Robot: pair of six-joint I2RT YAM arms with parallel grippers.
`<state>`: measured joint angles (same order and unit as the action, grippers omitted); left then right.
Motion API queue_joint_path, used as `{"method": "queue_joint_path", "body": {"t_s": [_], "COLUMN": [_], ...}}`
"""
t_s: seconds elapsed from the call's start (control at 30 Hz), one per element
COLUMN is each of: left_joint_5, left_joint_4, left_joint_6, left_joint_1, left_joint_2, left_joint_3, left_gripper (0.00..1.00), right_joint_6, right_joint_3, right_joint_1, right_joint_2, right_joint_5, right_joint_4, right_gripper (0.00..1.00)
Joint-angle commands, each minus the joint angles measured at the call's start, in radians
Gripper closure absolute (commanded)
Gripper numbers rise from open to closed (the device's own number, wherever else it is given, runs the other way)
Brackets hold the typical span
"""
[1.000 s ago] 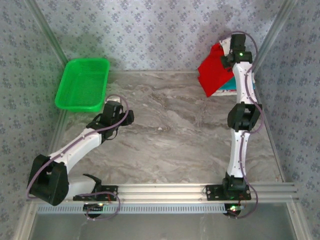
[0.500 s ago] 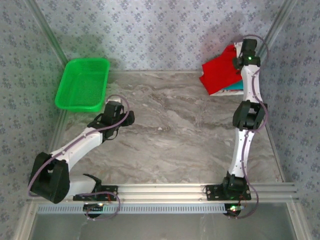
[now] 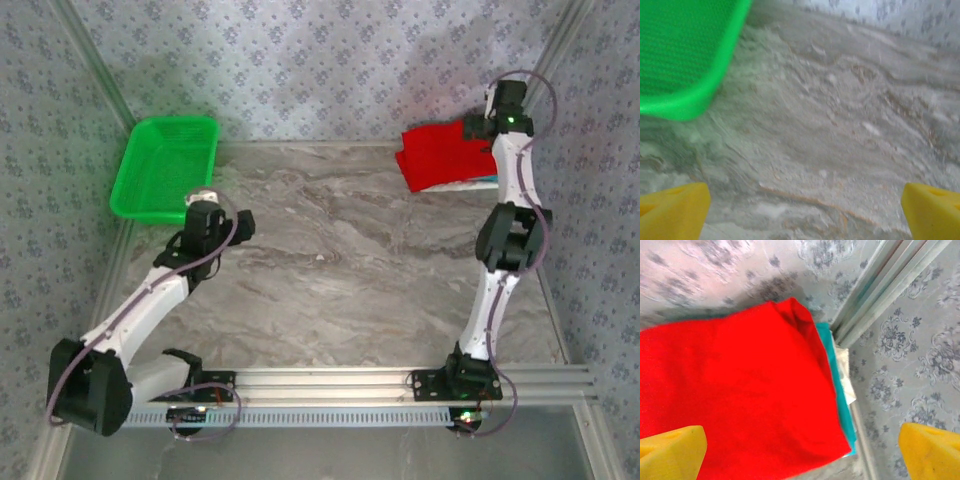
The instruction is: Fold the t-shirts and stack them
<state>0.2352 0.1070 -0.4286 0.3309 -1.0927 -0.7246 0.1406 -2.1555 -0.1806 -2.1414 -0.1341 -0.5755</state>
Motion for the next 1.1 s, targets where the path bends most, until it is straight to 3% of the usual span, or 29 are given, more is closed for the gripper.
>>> {"method": "queue_joint_path", "body": {"t_s": [0.0,0.1,0.2,0.3,0.4,0.5,0.6,0.7,0.77,0.87,0.9,1.0,1.07], "left_joint_5": [0.068,0.152,0.208,0.223,0.174,0.1,0.03,-0.063,-0.053,-0.06,-0.08,-0.206,-0.242], "left_joint_4": [-0.161,-0.395,-0.585,-0.632,-0.676,-0.779,-0.949,-1.049,-1.052,-1.302,-1.316,-1.273,-1.092], "left_joint_6": [0.077,0.184,0.336,0.412,0.378,0.35,0.355,0.371,0.365,0.371,0.373,0.426,0.443], "left_joint_1": [-0.037,-0.061,-0.078,-0.113,-0.186,-0.261,-0.31,-0.333,-0.334,-0.334,-0.334,-0.334,-0.331], "left_joint_2": [0.084,0.176,0.211,0.188,0.142,0.064,-0.081,-0.234,-0.325,-0.452,-0.434,-0.43,-0.417], "left_joint_3": [0.109,0.278,0.414,0.477,0.534,0.55,0.531,0.472,0.437,0.505,0.524,0.509,0.423], "left_gripper": [0.02,0.02,0.02,0.02,0.02,0.02,0.02,0.02,0.02,0.02,0.02,0.02,0.02], "right_joint_6": [-0.157,-0.213,-0.282,-0.252,-0.215,-0.205,-0.182,-0.159,-0.137,-0.123,-0.122,-0.137,-0.128], "right_joint_3": [0.308,0.765,1.132,1.423,1.63,1.69,1.769,1.703,1.718,1.858,1.875,1.767,1.769], "right_joint_1": [0.027,0.072,0.13,0.179,0.187,0.152,0.143,0.15,0.153,0.147,0.153,0.143,0.153], "right_joint_2": [0.338,0.603,0.786,0.892,0.934,0.874,0.758,0.657,0.662,0.632,0.62,0.619,0.618], "right_joint_5": [0.125,0.157,0.017,-0.087,-0.1,-0.098,-0.039,-0.008,0.038,0.098,0.079,0.074,0.059], "right_joint_4": [0.224,0.509,0.662,0.798,0.946,0.996,1.295,1.252,1.27,1.554,1.596,1.394,1.397], "right_gripper": [0.0,0.0,0.0,0.0,0.0,0.0,0.0,0.0,0.0,0.0,0.0,0.0,0.0]}}
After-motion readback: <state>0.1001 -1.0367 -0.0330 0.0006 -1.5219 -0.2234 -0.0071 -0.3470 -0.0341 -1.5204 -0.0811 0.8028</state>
